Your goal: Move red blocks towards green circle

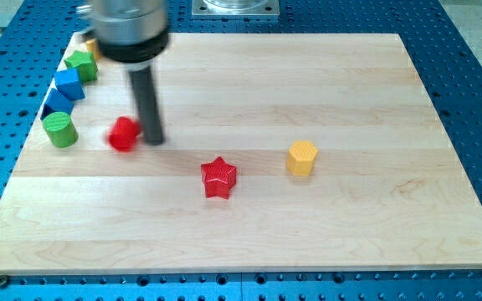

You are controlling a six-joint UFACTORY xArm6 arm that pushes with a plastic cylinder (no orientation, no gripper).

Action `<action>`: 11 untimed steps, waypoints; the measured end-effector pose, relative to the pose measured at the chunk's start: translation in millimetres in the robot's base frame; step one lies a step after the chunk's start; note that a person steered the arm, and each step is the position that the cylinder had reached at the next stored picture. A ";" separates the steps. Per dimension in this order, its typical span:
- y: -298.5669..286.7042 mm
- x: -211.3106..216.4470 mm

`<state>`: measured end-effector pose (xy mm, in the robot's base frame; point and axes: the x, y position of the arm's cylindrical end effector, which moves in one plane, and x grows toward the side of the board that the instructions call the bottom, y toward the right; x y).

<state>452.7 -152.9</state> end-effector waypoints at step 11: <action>-43.6 127.7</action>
<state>580.4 -196.5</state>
